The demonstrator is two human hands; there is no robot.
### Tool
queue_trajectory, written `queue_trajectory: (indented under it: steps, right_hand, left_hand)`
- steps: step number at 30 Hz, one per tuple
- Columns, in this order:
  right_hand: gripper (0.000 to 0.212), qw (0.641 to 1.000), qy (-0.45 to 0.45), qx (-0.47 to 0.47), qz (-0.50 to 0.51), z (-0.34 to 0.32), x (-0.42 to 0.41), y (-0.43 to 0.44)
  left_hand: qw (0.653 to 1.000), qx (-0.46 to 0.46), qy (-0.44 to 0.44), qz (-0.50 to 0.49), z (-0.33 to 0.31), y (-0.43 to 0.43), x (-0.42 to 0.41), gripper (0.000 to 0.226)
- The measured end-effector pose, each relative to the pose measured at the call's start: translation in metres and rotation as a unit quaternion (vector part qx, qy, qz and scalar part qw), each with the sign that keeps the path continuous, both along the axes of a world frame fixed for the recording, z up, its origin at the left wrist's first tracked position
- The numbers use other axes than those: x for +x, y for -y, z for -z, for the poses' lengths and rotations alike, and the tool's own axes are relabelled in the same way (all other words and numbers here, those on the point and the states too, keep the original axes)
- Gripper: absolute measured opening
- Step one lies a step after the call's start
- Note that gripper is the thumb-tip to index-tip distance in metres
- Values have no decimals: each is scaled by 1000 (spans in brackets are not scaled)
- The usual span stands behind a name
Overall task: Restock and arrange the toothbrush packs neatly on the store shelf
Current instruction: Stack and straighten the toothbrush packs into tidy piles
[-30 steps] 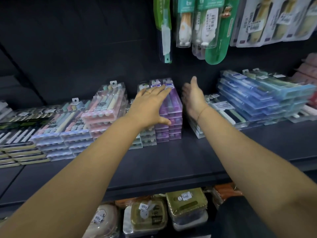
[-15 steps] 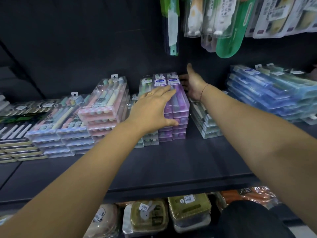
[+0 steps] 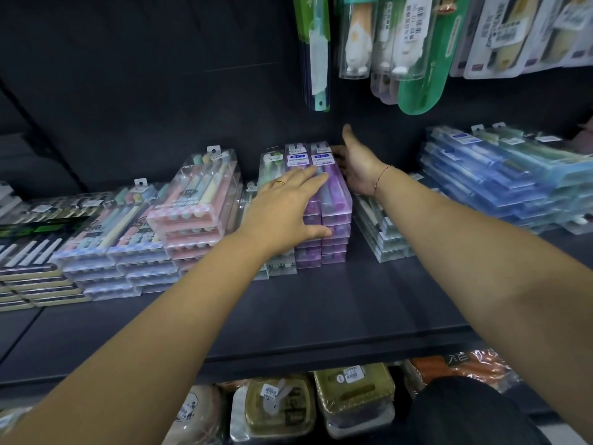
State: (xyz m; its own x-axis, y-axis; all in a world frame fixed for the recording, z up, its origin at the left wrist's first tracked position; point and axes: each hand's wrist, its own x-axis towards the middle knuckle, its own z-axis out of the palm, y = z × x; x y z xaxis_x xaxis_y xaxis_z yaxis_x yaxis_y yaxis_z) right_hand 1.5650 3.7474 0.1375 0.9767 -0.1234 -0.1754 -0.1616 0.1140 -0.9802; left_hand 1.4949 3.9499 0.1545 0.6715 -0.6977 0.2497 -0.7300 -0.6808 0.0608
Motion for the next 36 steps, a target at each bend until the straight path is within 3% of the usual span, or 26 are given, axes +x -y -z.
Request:
queue_trajectory:
  steps: [6, 10, 14, 18, 22, 25, 31, 36]
  right_hand:
    - [84, 995, 48, 74, 39, 0, -18, -9]
    - [88, 988, 79, 126, 47, 24, -56, -22]
    - [70, 985, 116, 124, 40, 62, -109, -38]
    - [54, 990, 136, 30, 21, 84, -147, -45]
    - [86, 987, 105, -115, -30, 94, -153, -42]
    - [87, 970, 118, -209, -39, 93, -153, -47]
    - [90, 962, 138, -233, -13, 86, -148, -50]
    - [95, 959, 132, -251, 1, 81, -137, -52]
  left_hand:
    - [999, 26, 27, -12, -4, 1, -3, 105]
    - [991, 44, 125, -27, 1, -4, -14, 115]
    - [971, -124, 198, -47, 32, -23, -42, 103]
    - [963, -170, 203, -55, 77, -42, -70, 83]
    - [961, -144, 200, -123, 101, -53, -67, 94]
    - [955, -142, 209, -158, 105, -49, -61, 110]
    - [930, -187, 247, -198, 96, -38, -47, 117]
    - [936, -184, 212, -214, 89, -30, -37, 126]
